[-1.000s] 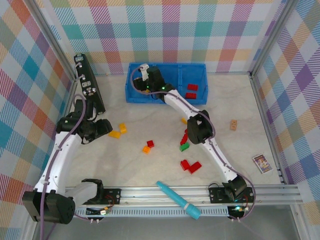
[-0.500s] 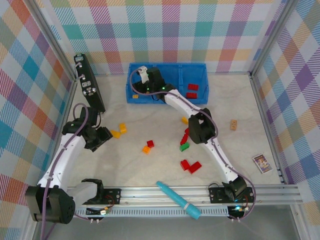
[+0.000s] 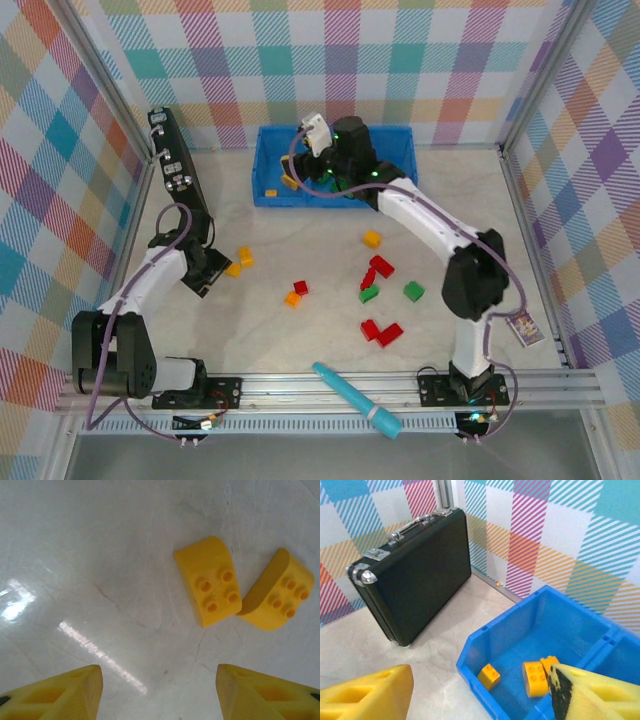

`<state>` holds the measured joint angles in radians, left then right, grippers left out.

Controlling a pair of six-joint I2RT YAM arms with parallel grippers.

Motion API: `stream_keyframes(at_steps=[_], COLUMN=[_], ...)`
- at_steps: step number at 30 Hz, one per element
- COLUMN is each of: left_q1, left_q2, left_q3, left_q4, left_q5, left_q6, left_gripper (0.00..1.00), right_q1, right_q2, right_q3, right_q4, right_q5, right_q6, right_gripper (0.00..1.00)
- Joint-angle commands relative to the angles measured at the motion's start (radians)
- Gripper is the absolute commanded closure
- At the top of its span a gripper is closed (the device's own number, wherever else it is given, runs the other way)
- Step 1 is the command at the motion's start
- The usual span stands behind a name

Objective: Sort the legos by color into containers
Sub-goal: Move the lego to the middle-left of the table.

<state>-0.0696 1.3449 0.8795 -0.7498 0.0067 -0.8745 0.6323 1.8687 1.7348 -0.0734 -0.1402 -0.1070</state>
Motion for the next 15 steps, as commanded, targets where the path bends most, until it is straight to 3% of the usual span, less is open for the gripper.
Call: stream_keyframes(at_steps=[1,8,15], left_q1=[-0.007,-0.013,-0.028], left_q2=[0.033,0.088,0.222], left_q3=[-0.008,-0.022,0.009], left_q4=[0.066,0.186,0.237], left_q5=[-0.026,-0.071,-0.046], left_q6=[-0.068,-0.121,-0.15], left_gripper=[0.38,0.39,0.39], right_q1=[0.0,-0.002,-0.002], right_q2=[-0.098,-0.288,-0.359], right_q3=[-0.125,-0.351,-0.45], right_q4=[0.01,-0.045,-0.092], right_q5=[0.058,0.134,0.149], right_q6=[-0.041,0.001,0.07], right_gripper=[0.27,0.25,0.24])
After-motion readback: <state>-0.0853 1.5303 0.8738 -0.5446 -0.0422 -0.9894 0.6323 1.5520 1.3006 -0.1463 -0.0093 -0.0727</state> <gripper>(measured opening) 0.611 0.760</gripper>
